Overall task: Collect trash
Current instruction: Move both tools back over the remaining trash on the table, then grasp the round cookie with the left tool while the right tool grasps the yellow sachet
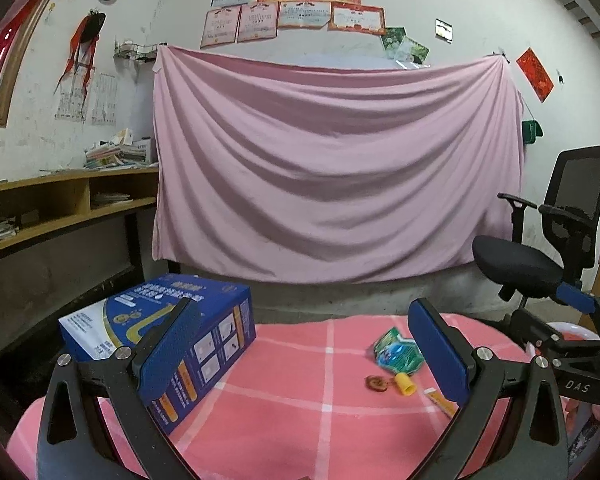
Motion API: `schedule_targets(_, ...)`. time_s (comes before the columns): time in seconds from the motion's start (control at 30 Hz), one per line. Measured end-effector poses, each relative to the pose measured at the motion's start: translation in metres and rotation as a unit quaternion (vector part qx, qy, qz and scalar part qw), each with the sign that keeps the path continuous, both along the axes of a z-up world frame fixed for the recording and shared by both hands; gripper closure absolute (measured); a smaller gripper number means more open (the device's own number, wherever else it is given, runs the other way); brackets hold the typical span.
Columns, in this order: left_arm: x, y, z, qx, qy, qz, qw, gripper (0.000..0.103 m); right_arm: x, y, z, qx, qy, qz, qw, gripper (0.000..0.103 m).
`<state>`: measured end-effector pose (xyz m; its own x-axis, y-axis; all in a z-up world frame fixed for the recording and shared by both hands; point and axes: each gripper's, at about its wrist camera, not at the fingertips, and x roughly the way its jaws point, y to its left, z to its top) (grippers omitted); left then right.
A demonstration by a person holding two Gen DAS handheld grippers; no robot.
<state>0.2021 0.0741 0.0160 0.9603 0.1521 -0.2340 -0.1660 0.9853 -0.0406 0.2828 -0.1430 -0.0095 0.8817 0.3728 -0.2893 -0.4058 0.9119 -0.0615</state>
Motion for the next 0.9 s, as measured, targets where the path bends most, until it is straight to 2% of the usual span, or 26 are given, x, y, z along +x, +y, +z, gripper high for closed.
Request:
schedule_targets(0.13,0.006,0.003,-0.010,-0.006,0.020,-0.001,0.9998,0.001,0.006,0.000,-0.005,-0.001,0.035,0.005,0.999,0.000)
schedule_targets(0.3,0.021,0.006,-0.020,-0.014,0.069,-0.010,0.9975,0.001,0.021,0.004,-0.017,-0.015,0.115,0.024,0.993,0.001)
schedule_targets(0.37,0.029,0.005,-0.023,-0.018,0.091,-0.011,0.9956,0.001,0.026,0.007,-0.023,-0.023,0.146,0.034,0.988,0.008)
schedule_targets(0.4,0.034,0.005,-0.025,-0.019,0.103,-0.014,0.9944,0.001,0.029,0.009,-0.026,-0.028,0.163,0.040,0.985,0.018)
schedule_targets(0.5,0.047,0.003,-0.032,-0.021,0.137,-0.024,0.9901,0.002,0.035,0.015,-0.037,-0.039,0.213,0.069,0.974,0.029)
schedule_targets(0.57,0.056,0.001,-0.039,-0.021,0.163,-0.036,0.9858,0.003,0.035,0.019,-0.041,-0.048,0.227,0.082,0.969,0.036)
schedule_targets(0.63,0.064,-0.002,-0.045,-0.018,0.189,-0.051,0.9806,0.012,0.033,0.024,-0.043,-0.057,0.235,0.093,0.966,0.045)
schedule_targets(0.7,0.072,-0.005,-0.050,-0.017,0.210,-0.064,0.9755,0.016,0.032,0.030,-0.048,-0.067,0.251,0.111,0.959,0.052)
schedule_targets(0.77,0.079,-0.009,-0.053,-0.017,0.226,-0.076,0.9710,0.022,0.033,0.035,-0.052,-0.077,0.264,0.120,0.954,0.054)
schedule_targets(0.8,0.082,-0.011,-0.055,-0.017,0.235,-0.083,0.9684,0.029,0.033,0.038,-0.055,-0.082,0.269,0.122,0.952,0.054)
schedule_targets(0.9,0.095,-0.017,-0.061,-0.018,0.264,-0.107,0.9585,0.039,0.036,0.041,-0.061,-0.091,0.286,0.131,0.945,0.064)
